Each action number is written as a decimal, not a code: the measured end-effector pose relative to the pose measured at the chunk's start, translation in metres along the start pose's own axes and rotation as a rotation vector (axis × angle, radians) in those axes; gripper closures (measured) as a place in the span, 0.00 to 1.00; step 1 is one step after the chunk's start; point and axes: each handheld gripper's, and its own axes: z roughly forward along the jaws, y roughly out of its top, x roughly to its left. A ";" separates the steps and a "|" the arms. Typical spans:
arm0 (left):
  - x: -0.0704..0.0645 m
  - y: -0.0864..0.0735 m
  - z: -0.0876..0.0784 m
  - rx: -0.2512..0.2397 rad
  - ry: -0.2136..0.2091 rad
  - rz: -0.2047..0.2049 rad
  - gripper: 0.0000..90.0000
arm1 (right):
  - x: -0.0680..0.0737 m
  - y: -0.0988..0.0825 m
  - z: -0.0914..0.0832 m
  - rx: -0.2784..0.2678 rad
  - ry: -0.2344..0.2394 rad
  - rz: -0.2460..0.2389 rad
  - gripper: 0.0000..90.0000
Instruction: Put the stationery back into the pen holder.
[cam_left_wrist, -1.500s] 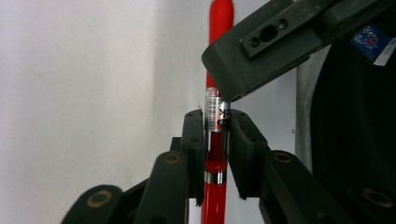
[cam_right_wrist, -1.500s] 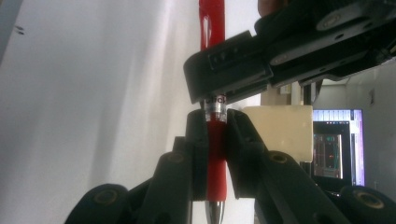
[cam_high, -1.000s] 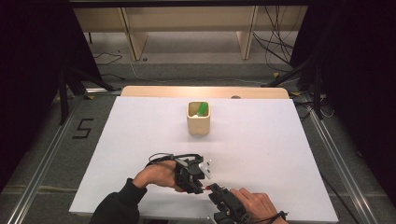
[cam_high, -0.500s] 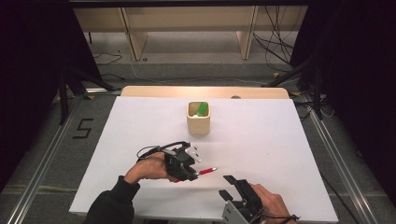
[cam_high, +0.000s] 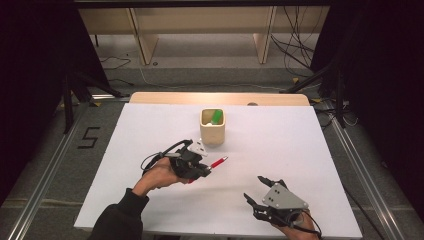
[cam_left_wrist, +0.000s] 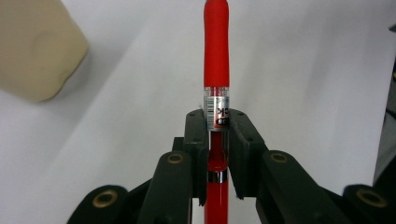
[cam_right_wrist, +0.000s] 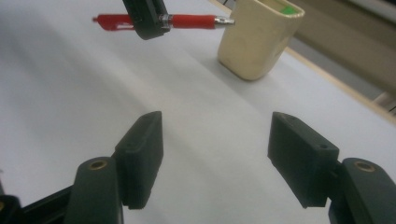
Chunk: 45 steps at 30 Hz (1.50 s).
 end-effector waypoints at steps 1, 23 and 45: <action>0.001 0.000 -0.001 -0.011 0.007 -0.007 0.87 | -0.003 -0.001 0.000 -0.001 0.016 0.040 0.39; 0.021 0.000 -0.018 -0.301 0.159 -0.176 0.87 | -0.032 -0.017 -0.003 -0.073 0.060 0.350 0.33; 0.064 0.033 -0.023 -0.485 0.286 -0.300 0.87 | -0.029 -0.019 -0.004 -0.097 0.059 0.353 0.25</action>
